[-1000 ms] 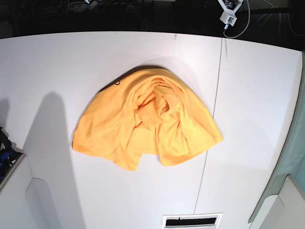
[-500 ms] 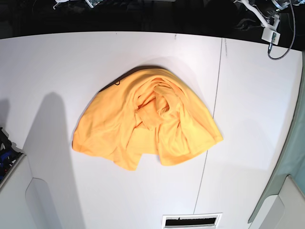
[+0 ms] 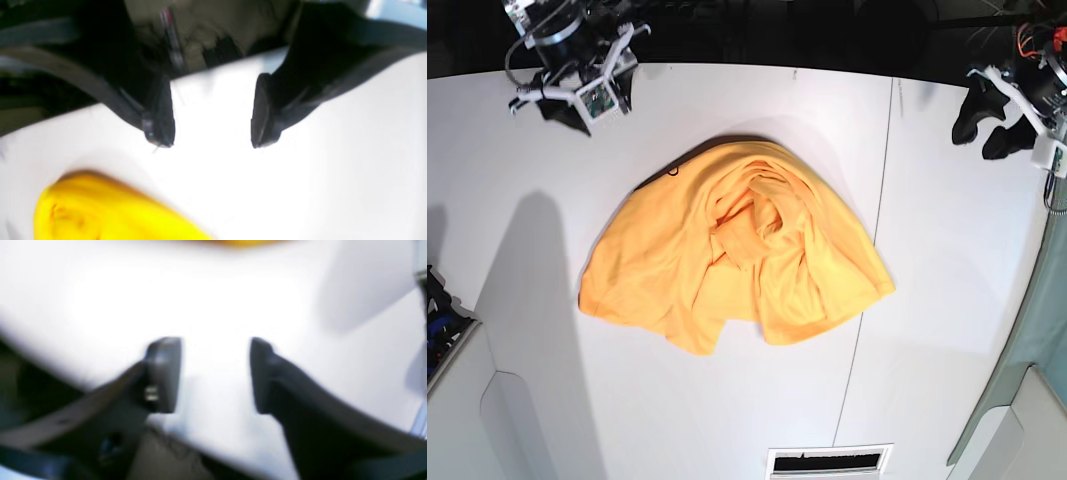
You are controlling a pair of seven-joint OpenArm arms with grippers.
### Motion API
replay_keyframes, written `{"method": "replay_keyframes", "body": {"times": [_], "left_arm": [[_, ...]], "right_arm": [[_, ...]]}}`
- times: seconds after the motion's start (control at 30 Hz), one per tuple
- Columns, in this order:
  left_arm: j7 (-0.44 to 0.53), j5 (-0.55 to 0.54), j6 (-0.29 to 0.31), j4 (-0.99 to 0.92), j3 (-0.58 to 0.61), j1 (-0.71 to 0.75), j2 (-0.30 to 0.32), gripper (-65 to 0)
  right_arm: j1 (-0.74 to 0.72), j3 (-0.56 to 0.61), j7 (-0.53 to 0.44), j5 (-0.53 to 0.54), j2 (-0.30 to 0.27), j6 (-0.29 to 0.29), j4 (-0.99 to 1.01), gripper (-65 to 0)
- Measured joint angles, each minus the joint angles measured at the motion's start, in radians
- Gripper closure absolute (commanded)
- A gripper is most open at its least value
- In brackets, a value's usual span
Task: Layout the t-shirt on the table in an organized manner, then fold the t-shirt properly
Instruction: 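Lower both grippers onto opposite edges of the orange t-shirt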
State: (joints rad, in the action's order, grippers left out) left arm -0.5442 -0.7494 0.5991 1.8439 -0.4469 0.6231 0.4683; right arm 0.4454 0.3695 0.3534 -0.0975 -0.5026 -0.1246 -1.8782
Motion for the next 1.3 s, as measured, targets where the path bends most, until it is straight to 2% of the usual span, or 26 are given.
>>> {"method": "replay_keyframes", "body": {"times": [0.13,0.37,0.5,0.57,0.67,0.73,0.77,0.87,0.9,0.93,0.97,1.07,1.13,1.2,1.3], "left_arm": [[0.004,0.023,-0.018,-0.063,0.118,-0.163,0.014,-39.2],[0.026,0.097,-0.061,-0.326,0.378,-0.506,-0.003,-39.2],[0.028,0.096,-0.060,-0.487,0.459,-0.660,-0.046,-39.2],[0.034,0.108,-0.064,-0.581,0.491,-0.722,-0.073,-39.2],[0.062,0.156,-0.062,-0.732,0.517,-0.775,-0.122,-39.1],[0.130,0.159,-0.060,-0.816,0.518,-0.787,-0.148,-37.6],[0.150,0.150,-0.058,-0.842,0.518,-0.793,-0.152,-32.7],[0.141,0.170,-0.068,-0.874,0.516,-0.818,-0.167,-5.7],[0.141,0.167,-0.068,-0.874,0.516,-0.818,-0.173,-0.6],[0.142,0.163,-0.068,-0.874,0.517,-0.818,-0.177,0.0],[0.140,0.163,-0.068,-0.873,0.518,-0.816,-0.180,0.0],[0.132,0.166,-0.068,-0.846,0.517,-0.811,-0.173,0.0],[0.133,0.138,-0.058,-0.797,0.517,-0.812,-0.148,0.0],[0.137,0.116,-0.015,-0.748,0.515,-0.817,-0.111,0.0],[0.132,0.087,0.007,-0.673,0.515,-0.818,-0.065,0.0]], "right_arm": [[-0.149,-0.042,0.004,0.082,0.072,0.004,0.056,-39.7],[-0.417,-0.048,0.004,0.087,0.248,0.008,0.326,-39.7],[-0.553,-0.048,0.001,0.084,0.343,0.034,0.502,-39.6],[-0.605,-0.048,0.002,0.086,0.377,0.064,0.582,-39.4],[-0.660,-0.048,-0.004,0.083,0.418,0.068,0.694,-39.4],[-0.687,-0.048,-0.004,0.083,0.435,0.067,0.763,-38.2],[-0.697,-0.048,-0.014,0.084,0.442,0.065,0.790,-34.4],[-0.725,-0.049,-0.047,0.081,0.456,0.071,0.842,-15.9],[-0.725,-0.048,-0.077,0.061,0.459,0.072,0.850,-8.2],[-0.721,-0.048,-0.113,0.025,0.459,0.072,0.850,-1.0],[-0.716,-0.048,-0.133,-0.006,0.459,0.066,0.850,0.0],[-0.704,-0.048,-0.110,-0.070,0.456,-0.050,0.824,0.0],[-0.705,-0.048,-0.087,-0.101,0.451,-0.101,0.776,0.0],[-0.710,-0.048,-0.056,-0.113,0.443,-0.109,0.706,0.0],[-0.711,-0.048,0.018,-0.115,0.421,-0.109,0.595,0.0]]}}
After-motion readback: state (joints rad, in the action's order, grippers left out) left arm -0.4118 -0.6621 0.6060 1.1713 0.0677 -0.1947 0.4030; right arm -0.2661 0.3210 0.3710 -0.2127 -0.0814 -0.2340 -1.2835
